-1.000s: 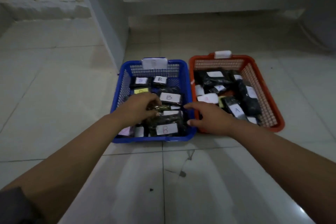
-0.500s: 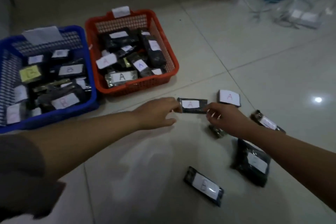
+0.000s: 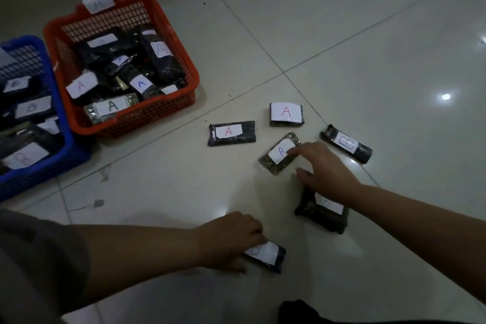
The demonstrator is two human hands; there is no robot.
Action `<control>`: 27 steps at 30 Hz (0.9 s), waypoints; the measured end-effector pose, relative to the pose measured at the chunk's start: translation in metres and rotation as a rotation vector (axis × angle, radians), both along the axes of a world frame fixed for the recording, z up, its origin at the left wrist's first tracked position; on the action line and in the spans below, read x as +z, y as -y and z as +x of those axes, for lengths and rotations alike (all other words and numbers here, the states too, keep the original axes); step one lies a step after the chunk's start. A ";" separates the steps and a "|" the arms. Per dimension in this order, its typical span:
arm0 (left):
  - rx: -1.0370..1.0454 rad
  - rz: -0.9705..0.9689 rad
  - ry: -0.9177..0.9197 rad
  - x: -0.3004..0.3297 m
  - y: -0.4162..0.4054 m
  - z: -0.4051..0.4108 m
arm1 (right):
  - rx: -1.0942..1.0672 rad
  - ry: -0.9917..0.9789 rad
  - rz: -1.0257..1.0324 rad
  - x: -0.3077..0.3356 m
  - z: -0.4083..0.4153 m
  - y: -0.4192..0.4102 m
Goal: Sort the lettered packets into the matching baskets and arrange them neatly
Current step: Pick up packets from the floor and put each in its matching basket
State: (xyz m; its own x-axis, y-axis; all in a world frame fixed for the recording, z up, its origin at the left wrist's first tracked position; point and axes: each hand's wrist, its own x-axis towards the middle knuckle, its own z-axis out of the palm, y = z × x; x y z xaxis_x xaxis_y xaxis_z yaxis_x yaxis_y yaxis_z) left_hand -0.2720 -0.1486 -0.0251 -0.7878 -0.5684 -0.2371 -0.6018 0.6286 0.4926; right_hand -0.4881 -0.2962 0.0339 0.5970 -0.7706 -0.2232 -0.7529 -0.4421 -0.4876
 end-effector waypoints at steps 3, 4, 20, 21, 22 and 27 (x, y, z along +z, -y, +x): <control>-0.002 0.030 -0.009 -0.002 0.010 0.002 | -0.021 -0.004 -0.084 -0.005 0.003 0.019; 0.009 0.030 -0.003 -0.002 0.015 0.004 | -0.022 0.009 -0.099 -0.005 0.007 0.024; 0.786 -0.320 -0.027 0.062 0.080 0.148 | 0.501 -0.467 -0.195 -0.025 0.047 0.056; 0.799 -0.351 -0.022 0.069 0.081 0.157 | 0.490 -0.434 -0.149 -0.024 0.053 0.056; 0.810 -0.379 -0.017 0.076 0.082 0.166 | 0.466 -0.378 -0.112 -0.021 0.062 0.055; 1.028 -0.522 -0.057 0.108 0.078 0.232 | 0.402 -0.070 -0.075 0.008 0.136 0.049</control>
State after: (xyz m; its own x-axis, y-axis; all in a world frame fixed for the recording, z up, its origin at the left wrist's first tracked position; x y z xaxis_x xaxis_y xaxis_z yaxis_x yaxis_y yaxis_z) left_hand -0.0403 -0.2263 0.0826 0.1023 -0.9661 0.2369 -0.9330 -0.0106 0.3598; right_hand -0.3526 -0.3454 0.0423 0.8389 -0.4952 -0.2258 -0.5435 -0.7399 -0.3965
